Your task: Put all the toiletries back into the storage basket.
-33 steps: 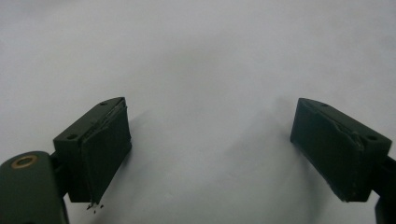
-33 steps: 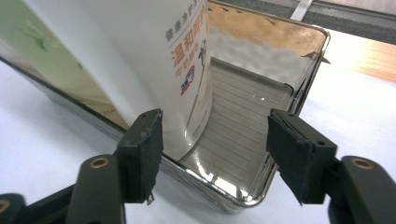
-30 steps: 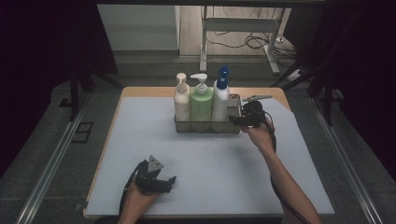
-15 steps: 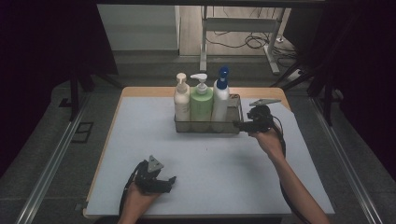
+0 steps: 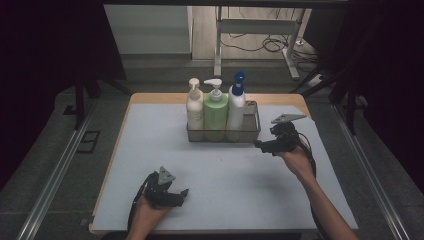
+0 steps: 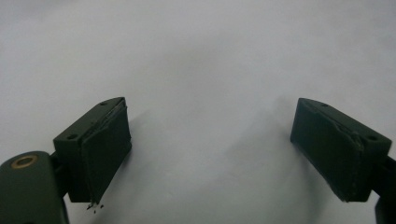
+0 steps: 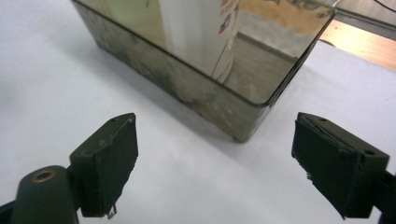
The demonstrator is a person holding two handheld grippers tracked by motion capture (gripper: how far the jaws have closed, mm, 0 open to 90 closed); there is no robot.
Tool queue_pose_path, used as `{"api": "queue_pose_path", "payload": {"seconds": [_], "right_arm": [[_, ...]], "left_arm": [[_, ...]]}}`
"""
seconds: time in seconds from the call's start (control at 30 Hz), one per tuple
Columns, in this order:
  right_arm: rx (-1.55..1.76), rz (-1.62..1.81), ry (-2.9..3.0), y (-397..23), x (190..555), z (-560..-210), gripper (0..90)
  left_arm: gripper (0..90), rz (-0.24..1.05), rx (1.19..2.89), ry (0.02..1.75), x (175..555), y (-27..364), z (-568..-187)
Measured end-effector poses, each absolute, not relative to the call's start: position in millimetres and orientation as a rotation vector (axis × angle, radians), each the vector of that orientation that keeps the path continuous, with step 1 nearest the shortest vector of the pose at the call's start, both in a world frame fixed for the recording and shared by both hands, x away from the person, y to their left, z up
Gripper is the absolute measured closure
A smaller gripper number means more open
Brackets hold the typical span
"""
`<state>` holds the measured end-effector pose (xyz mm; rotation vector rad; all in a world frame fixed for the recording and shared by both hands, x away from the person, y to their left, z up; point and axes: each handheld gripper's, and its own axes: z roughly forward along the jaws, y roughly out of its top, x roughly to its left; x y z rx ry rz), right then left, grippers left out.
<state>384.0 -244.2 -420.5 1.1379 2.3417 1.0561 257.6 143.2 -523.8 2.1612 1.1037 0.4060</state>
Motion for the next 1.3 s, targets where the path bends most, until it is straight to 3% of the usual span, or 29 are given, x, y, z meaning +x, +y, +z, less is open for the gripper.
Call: {"api": "queue_pose_path", "payload": {"seconds": [0.3, 0.77, 1.3], "right_arm": [[1.091, 1.044, 2.369, -250, 366, -422, 12.1], [1.047, 0.978, 2.386, -266, 337, -432, 1.9], [1.05, 0.954, 2.391, -280, 309, -462, 1.2]], "left_arm": [[11.9, 0.404, 2.155, 1.107, 258, 143, -524], [11.8, 0.404, 2.154, 1.107, 258, 143, -524], [11.9, 0.407, 2.161, 1.104, 258, 143, -524]]}}
